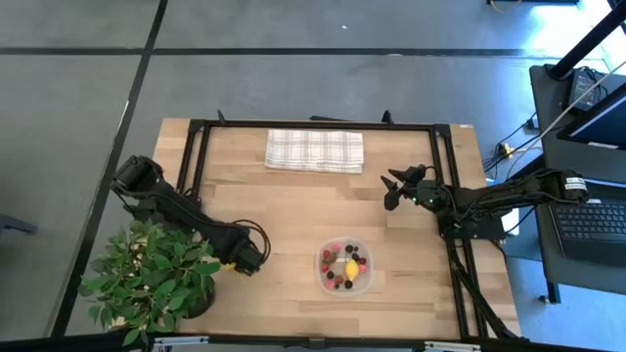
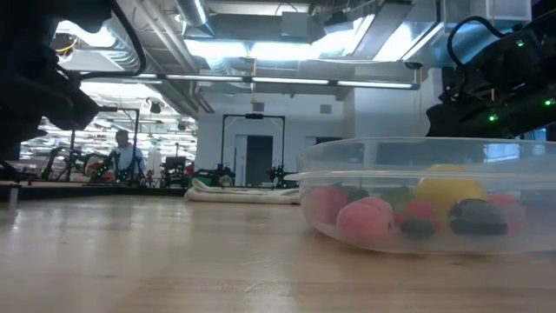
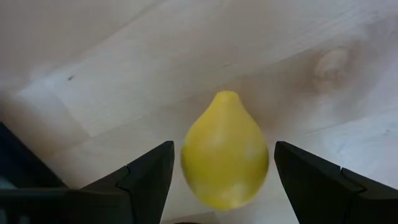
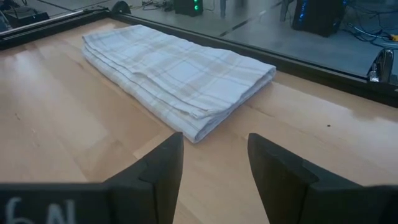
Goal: Pick and placing Produce into tupperware
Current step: Put the yellow lemon into the transparent bin
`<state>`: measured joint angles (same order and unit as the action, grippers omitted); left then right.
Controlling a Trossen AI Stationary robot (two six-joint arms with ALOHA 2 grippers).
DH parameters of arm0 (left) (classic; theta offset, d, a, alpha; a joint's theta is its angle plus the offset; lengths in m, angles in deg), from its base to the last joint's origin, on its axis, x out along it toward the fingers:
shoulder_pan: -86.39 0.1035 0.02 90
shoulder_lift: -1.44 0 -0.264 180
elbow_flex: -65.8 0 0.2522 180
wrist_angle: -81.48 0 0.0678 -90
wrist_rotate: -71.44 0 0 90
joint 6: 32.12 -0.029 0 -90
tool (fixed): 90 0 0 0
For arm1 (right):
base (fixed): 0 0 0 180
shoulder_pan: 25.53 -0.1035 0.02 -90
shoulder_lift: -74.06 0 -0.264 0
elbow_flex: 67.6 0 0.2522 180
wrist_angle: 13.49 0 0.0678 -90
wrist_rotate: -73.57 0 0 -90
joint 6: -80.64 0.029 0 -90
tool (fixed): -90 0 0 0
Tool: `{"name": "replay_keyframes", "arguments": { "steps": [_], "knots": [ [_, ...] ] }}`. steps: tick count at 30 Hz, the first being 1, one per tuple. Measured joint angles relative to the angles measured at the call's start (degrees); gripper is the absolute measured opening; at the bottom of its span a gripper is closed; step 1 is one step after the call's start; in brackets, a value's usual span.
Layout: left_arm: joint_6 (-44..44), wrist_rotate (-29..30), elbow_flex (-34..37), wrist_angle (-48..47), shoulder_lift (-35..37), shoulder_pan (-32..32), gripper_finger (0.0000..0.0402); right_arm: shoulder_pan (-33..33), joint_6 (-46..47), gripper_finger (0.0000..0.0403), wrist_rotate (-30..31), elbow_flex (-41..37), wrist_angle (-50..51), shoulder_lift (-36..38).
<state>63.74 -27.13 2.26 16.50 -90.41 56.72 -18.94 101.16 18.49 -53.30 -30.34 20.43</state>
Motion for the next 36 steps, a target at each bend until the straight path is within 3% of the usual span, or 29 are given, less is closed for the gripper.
{"name": "replay_keyframes", "arguments": {
  "steps": [10,36],
  "knots": [
    [-6.17,-0.14,0.0,0.53,-0.29,0.0,0.0269,0.0,-0.01,0.0182,0.02,0.0,0.0,0.0],
    [-6.35,0.47,0.0,0.98,-0.29,0.02,0.0268,-0.01,-0.35,0.0182,0.02,0.0,0.02,0.0]
  ]
}}
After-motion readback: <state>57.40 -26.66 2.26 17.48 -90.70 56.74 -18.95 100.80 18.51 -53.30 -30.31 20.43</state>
